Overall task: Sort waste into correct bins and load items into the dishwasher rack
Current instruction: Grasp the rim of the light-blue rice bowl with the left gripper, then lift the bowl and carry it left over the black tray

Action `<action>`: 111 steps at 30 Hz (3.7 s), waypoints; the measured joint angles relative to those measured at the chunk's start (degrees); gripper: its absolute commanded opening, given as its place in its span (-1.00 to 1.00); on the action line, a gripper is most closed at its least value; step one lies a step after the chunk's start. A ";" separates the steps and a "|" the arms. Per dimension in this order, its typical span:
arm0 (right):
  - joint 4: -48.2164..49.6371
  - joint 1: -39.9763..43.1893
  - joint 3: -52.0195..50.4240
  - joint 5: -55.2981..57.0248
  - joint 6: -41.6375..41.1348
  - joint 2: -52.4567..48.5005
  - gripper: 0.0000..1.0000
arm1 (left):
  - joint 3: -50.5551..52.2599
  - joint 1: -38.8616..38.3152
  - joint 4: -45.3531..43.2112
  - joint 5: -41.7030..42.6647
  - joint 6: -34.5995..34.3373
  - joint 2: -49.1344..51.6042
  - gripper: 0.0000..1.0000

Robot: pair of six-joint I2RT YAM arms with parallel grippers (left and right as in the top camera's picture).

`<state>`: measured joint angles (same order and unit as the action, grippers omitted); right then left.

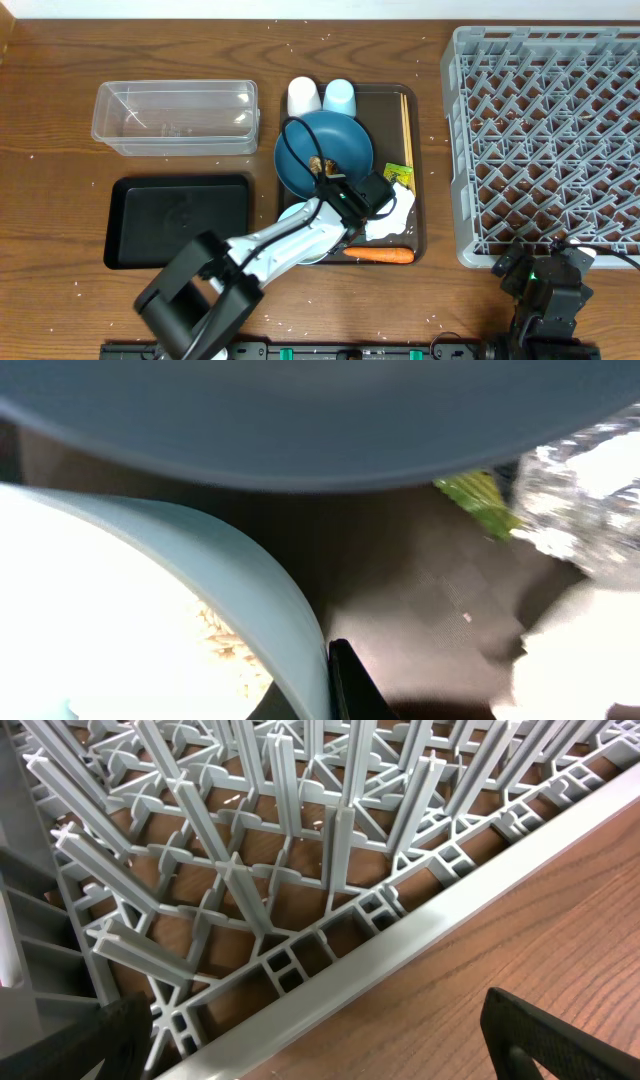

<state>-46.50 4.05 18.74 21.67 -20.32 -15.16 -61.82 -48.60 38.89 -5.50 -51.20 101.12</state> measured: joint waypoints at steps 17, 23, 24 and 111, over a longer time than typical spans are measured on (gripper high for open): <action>0.00 0.00 0.00 0.00 0.00 0.00 0.98 | 0.20 6.16 7.28 0.83 1.86 -17.86 -0.88; 0.00 0.00 0.00 0.00 0.00 0.00 0.99 | 0.20 18.67 8.74 5.73 7.61 -20.90 -0.88; 0.00 0.00 0.00 0.00 0.00 0.00 0.99 | 0.20 21.05 8.66 7.52 8.85 -20.98 -0.88; -0.85 0.00 0.00 0.00 0.00 0.00 0.98 | 15.65 83.71 -6.38 94.03 34.10 -17.11 -0.88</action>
<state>-47.35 4.05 18.74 21.67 -20.32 -15.16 -46.17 35.11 32.51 88.53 -17.10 84.01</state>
